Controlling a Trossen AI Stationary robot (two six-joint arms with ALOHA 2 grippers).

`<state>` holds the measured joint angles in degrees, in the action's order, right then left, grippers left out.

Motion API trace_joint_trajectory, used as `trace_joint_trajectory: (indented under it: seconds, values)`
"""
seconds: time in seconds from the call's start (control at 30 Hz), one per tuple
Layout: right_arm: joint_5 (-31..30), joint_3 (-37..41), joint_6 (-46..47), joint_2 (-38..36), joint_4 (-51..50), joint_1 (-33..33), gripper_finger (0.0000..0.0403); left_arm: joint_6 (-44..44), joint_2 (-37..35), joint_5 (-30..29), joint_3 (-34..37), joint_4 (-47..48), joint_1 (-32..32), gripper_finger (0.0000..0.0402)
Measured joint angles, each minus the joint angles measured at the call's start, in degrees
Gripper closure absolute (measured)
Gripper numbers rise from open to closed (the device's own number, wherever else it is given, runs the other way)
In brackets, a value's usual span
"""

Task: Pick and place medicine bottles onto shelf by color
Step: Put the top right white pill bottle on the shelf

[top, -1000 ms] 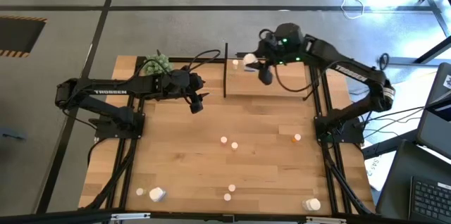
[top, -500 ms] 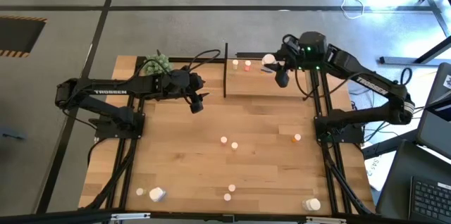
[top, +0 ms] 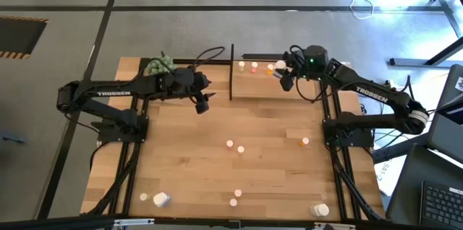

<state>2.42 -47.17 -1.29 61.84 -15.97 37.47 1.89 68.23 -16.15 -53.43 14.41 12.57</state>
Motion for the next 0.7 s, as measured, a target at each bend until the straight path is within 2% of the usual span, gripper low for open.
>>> trace_joint_trajectory:
  seconds: [0.23,0.4,0.6,0.7]
  values:
    - [2.31,2.63,-10.14,-0.02,-0.51,4.65,0.023,0.0,0.0,2.34,0.0,0.03,1.33,0.0172]
    - [9.21,5.07,-11.65,-0.02,-0.82,9.49,0.023,0.02,-0.55,2.34,-0.08,-0.3,2.58,0.0172]
    - [19.57,9.12,-19.01,-0.02,3.32,14.65,0.023,0.13,-1.6,2.34,-0.11,-0.44,3.8,0.0172]
    - [21.39,10.86,-22.64,0.0,5.68,16.31,0.023,0.09,-1.67,2.62,-0.09,-0.93,3.98,0.0172]
